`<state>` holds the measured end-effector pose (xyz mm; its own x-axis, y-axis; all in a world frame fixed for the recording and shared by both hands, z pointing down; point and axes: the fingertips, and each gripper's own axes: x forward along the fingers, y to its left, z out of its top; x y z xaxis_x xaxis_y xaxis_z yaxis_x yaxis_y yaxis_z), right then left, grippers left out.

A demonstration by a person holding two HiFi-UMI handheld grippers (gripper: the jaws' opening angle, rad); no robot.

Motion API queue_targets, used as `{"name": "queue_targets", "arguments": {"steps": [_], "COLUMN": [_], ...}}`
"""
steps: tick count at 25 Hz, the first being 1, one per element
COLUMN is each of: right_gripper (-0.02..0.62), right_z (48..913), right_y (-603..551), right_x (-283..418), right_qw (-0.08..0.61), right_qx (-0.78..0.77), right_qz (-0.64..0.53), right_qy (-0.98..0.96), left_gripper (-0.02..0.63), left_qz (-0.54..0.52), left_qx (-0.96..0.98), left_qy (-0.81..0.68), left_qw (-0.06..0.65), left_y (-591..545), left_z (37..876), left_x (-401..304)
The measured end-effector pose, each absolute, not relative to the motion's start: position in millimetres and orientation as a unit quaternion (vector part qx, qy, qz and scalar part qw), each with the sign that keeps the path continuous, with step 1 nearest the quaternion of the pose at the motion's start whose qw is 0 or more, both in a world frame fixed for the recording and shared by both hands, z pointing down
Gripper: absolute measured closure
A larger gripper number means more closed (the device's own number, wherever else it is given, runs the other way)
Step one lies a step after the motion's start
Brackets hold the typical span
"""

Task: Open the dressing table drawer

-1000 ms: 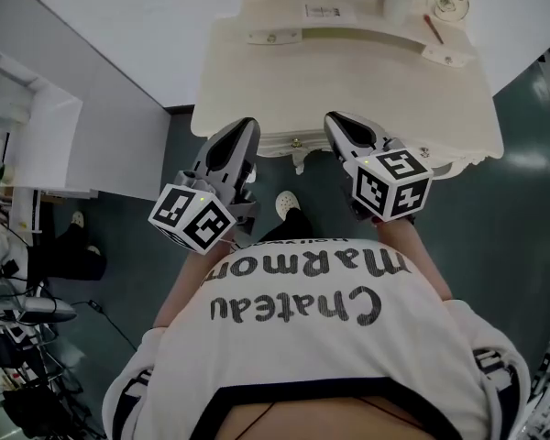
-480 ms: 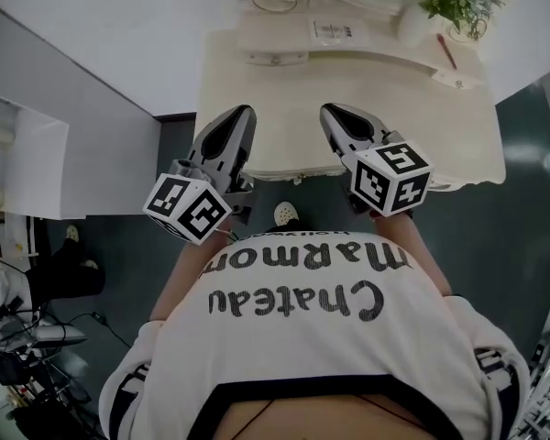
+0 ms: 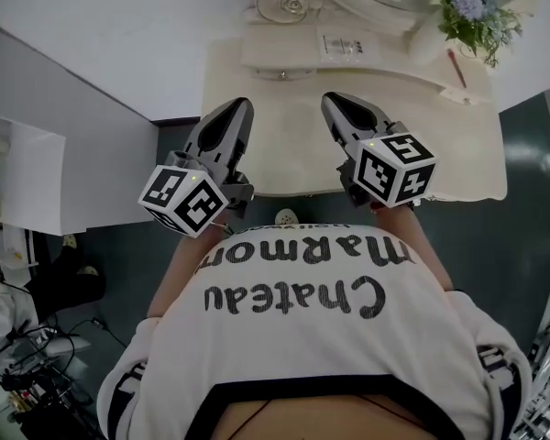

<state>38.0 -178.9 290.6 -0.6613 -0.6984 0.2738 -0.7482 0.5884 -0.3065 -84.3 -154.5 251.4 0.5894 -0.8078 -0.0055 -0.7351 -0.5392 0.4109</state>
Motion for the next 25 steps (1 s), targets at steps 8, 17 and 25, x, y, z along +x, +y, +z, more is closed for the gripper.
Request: {"name": "queue_targets", "arguments": {"steps": [8,17,25], "right_gripper": [0.563,0.564,0.563], "right_z": [315.4,360.5,401.5], "right_y": [-217.0,-234.2,-237.9], "right_x": [29.5,4.1,-7.1], "right_qw": [0.05,0.099,0.168], "right_qx": [0.403,0.378,0.338], "right_qz": [0.205,0.235,0.267], "right_qy": [-0.891,-0.89,-0.887], "left_gripper": [0.583,0.583,0.583], "left_qz": [-0.117,-0.104,-0.11], "left_qx": [0.864,0.85,0.824], "left_qy": [-0.454,-0.47,-0.489], "left_qw": [0.183,0.216,0.262], "left_y": [-186.8,-198.0,-204.8], "left_z": [272.3,301.7,334.5], "left_x": [-100.7,-109.0,-106.3]}}
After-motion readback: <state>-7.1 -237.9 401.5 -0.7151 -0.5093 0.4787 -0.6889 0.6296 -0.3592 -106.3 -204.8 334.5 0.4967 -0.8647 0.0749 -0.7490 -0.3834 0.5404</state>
